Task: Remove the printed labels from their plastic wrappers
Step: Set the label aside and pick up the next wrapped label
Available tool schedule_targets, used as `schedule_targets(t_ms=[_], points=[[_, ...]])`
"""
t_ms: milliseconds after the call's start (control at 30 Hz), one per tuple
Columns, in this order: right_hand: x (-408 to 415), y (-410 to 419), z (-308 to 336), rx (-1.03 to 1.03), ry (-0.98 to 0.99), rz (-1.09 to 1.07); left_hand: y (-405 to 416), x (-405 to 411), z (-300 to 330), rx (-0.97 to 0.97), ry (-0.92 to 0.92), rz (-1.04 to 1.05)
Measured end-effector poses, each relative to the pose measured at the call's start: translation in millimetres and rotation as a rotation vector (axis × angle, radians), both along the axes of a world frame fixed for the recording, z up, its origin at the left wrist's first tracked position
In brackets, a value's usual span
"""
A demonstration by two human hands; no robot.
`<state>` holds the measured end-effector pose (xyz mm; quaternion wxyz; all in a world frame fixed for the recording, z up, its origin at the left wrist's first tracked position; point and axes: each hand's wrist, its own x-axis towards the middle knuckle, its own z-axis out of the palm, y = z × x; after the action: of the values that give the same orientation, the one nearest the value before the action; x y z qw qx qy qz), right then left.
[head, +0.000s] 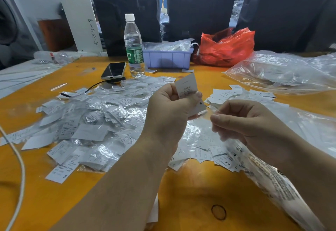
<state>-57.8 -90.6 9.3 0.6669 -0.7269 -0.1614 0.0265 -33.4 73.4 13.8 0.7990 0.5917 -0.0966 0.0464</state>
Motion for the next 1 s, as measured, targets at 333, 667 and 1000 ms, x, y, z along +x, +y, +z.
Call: schedule_targets(t_ms=[333, 667, 1000], points=[[0.5, -0.2, -0.7, -0.021, -0.009, 0.0, -3.5, -1.7, -3.7, 0.037, 0.005, -0.067], [1.8, 0.3, -2.1, -0.046, -0.032, -0.026, -7.5, -4.4, -3.6, 0.034, 0.055, -0.135], [2.3, -2.6, -0.7, 0.031, -0.024, -0.069, 2.5, 3.2, -3.9, 0.251, 0.062, -0.181]])
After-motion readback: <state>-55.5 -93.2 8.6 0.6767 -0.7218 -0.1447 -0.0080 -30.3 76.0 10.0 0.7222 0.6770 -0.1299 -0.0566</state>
